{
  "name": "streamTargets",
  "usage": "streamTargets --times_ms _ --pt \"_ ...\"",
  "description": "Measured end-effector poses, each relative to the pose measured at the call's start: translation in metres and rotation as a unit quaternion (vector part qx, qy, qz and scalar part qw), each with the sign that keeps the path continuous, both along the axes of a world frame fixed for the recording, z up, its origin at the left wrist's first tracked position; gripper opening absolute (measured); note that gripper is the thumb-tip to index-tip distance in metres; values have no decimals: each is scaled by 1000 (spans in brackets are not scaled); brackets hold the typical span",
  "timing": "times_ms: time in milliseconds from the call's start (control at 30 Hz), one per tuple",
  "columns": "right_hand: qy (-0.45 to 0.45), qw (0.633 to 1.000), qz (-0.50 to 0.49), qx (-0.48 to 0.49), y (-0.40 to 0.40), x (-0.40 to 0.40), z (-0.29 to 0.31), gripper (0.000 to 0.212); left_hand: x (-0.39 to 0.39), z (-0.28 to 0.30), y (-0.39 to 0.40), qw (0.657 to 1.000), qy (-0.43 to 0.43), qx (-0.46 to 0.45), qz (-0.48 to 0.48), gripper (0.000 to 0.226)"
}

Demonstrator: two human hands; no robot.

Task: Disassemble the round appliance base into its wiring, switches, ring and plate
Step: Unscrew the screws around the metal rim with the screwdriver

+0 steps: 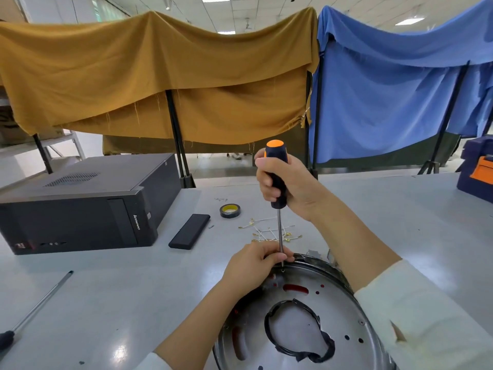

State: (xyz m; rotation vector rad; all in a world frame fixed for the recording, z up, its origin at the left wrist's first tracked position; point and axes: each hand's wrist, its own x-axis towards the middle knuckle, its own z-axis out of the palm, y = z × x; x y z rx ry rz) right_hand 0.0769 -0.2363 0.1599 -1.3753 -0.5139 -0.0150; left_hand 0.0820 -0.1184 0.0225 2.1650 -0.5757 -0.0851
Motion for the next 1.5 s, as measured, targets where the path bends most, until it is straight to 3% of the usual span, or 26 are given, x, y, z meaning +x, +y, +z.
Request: streamTargets --times_ms 100,167,267,333,400,433,467,533,600,633,767,833,900,933,1000,1067,1133,1233,1300,1367,1433,1500 --pt "-25 974 -220 -45 7 -1 -5 26 3 0 -2 1000 -7 -1 17 19" --pt "-66 950 -292 -83 15 -4 -10 22 4 -1 -2 1000 -6 -5 19 19" --pt "-65 964 -249 -67 19 -4 -12 19 4 -2 -1 1000 -2 -17 15 15" --pt "-16 994 -105 -10 11 -2 -8 22 2 -2 0 1000 0 -8 8 17" --pt "20 998 56 10 0 -1 -3 19 0 -2 0 1000 0 12 1 16" --pt "18 997 75 9 -2 -1 -1 15 0 -1 0 1000 -1 17 1 16" --pt "9 999 45 4 -3 0 -2 12 0 -1 0 1000 -2 15 3 17" --pt "-18 993 -112 -30 1 1 -6 21 1 -1 0 1000 -6 14 14 17" --pt "-48 960 -268 -61 9 -2 -12 23 2 -1 -1 1000 -10 19 21 16" --pt "-64 950 -298 -67 13 -4 -15 19 3 -1 -1 999 -11 22 21 16" --pt "-73 966 -239 -61 16 -5 -11 16 1 -1 0 1000 -17 22 15 14" --pt "-38 995 -86 -38 8 -4 -6 18 0 -1 0 1000 -13 22 8 13" --pt "-5 999 42 -12 1 -2 -2 20 0 -1 1 1000 -7 24 5 14" --pt "-1 999 43 -12 -1 -1 0 19 1 -2 1 1000 -3 23 5 16" --pt "-16 997 -53 -47 1 0 0 12 1 -3 1 1000 -1 24 10 19" --pt "-42 967 -214 -131 6 -2 -4 10 2 -3 0 999 -7 28 20 20" --pt "-63 936 -307 -157 12 -2 -9 12 2 -2 -1 999 -7 30 23 20" --pt "-36 959 -270 -81 12 -1 -8 14 3 -3 -1 999 -8 26 21 16" --pt "-6 992 -117 -36 5 -1 -6 15 2 -3 0 999 -12 27 19 13" --pt "7 1000 26 -2 0 0 -4 15 2 -3 0 999 -13 32 14 12" --pt "-9 1000 -16 -16 1 1 -5 12 2 -3 0 999 -13 27 15 14" --pt "-31 982 -173 -62 6 1 -9 14 2 -3 0 999 -12 21 24 14"
